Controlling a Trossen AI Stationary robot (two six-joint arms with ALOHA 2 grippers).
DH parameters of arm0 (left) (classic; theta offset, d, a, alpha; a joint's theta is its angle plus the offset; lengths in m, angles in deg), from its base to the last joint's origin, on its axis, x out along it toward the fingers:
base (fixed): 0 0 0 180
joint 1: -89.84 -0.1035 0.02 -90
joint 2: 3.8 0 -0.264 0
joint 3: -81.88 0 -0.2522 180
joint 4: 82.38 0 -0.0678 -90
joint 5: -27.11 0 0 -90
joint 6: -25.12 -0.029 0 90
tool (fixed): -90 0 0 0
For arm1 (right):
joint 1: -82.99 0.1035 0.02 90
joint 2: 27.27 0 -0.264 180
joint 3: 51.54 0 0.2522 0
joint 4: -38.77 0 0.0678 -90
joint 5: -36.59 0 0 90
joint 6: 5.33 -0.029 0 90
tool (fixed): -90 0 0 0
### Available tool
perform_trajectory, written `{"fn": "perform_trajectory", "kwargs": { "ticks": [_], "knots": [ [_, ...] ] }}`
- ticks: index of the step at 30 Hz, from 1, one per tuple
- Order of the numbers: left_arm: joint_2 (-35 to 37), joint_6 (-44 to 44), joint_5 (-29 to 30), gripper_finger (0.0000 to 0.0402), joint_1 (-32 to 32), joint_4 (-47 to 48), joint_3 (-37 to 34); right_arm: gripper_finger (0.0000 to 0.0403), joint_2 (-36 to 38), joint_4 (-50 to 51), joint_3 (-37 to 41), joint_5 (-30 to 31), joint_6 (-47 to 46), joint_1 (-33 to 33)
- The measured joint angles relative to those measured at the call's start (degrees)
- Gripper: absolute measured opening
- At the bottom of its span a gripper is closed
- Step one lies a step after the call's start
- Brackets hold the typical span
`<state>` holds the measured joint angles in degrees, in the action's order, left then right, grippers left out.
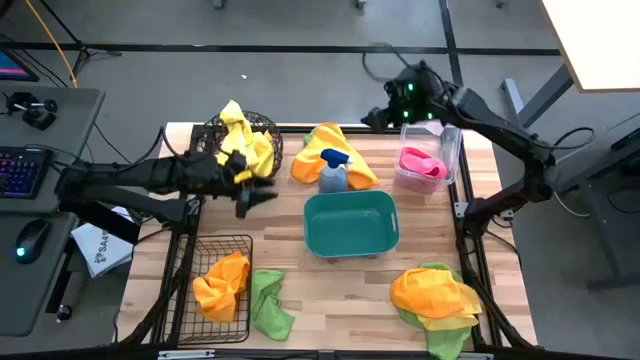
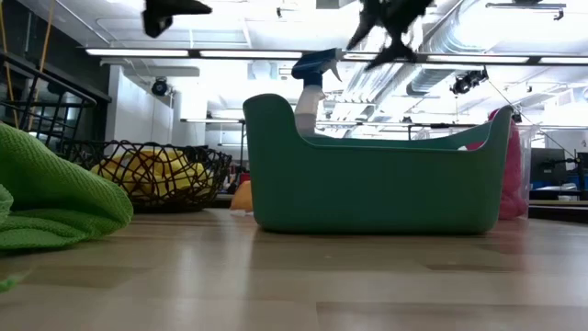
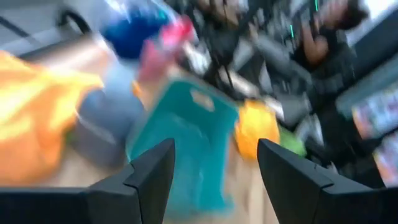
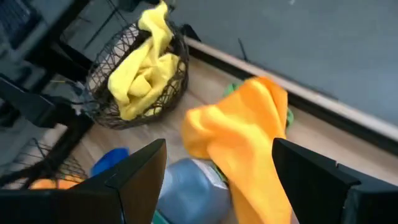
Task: Sort microfiber towel by color & place in baskets
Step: Put the top orange towel into the black wire basket
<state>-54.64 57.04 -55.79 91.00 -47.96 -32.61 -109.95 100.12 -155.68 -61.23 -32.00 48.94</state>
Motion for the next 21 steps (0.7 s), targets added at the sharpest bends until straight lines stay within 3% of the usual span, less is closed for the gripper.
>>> {"fn": "perform_trajectory", "kwargs": {
  "ticks": [3,7,12,21],
  "knots": [
    [-0.68,1.22,3.86,0.0216,-2.64,-6.35,0.00,0.0288,-3.15,-0.46,2.57,-8.36,2.60,-5.83],
    [-1.88,3.00,6.84,0.0216,-4.24,-16.35,0.00,0.0288,-7.83,-0.04,5.05,-12.78,9.91,-8.40],
    [-2.81,1.62,7.06,0.0216,-6.13,-24.57,0.00,0.0288,-14.57,1.10,5.13,-12.58,18.75,-6.70],
    [-2.70,2.06,6.32,0.0216,-10.01,-24.95,0.00,0.0288,-23.72,7.26,5.13,-12.20,26.02,-4.26]
  ]
}}
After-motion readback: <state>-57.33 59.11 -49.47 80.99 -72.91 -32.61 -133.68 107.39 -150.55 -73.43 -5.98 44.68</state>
